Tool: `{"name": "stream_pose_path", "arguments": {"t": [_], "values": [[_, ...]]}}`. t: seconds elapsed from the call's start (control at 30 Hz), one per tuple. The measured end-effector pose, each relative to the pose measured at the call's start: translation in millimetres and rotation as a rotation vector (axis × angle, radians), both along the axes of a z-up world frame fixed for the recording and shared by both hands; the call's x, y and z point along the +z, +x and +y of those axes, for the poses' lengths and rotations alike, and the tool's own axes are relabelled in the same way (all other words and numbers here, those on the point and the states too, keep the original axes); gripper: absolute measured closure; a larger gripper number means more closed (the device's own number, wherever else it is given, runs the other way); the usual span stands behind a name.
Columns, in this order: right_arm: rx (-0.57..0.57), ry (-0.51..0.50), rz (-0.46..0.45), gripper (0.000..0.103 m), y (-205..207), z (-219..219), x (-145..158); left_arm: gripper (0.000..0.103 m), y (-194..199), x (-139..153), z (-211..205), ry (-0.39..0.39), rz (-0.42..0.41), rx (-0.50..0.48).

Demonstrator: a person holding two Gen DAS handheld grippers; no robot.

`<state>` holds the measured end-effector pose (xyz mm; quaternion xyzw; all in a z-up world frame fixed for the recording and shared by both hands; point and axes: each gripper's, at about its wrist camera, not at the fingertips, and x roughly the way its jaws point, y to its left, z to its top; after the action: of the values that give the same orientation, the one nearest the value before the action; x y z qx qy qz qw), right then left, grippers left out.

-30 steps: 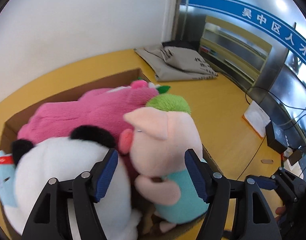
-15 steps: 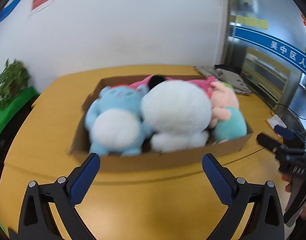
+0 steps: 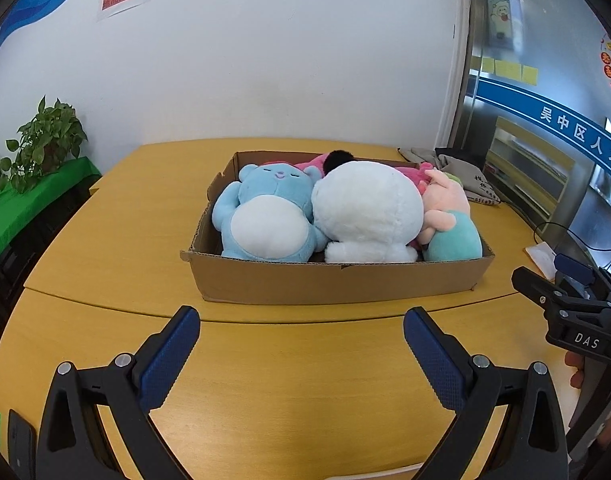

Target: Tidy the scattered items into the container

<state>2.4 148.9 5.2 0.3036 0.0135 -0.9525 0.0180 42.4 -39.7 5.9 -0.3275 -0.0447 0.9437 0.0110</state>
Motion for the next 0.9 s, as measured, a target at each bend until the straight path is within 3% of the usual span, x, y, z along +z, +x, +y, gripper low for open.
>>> {"name": "stream_pose_path", "arguments": {"t": [0.9], "values": [[-0.016, 0.003, -0.042, 0.000, -11, 13, -25, 0.000, -15, -19, 18, -0.005, -0.050, -0.029]]}}
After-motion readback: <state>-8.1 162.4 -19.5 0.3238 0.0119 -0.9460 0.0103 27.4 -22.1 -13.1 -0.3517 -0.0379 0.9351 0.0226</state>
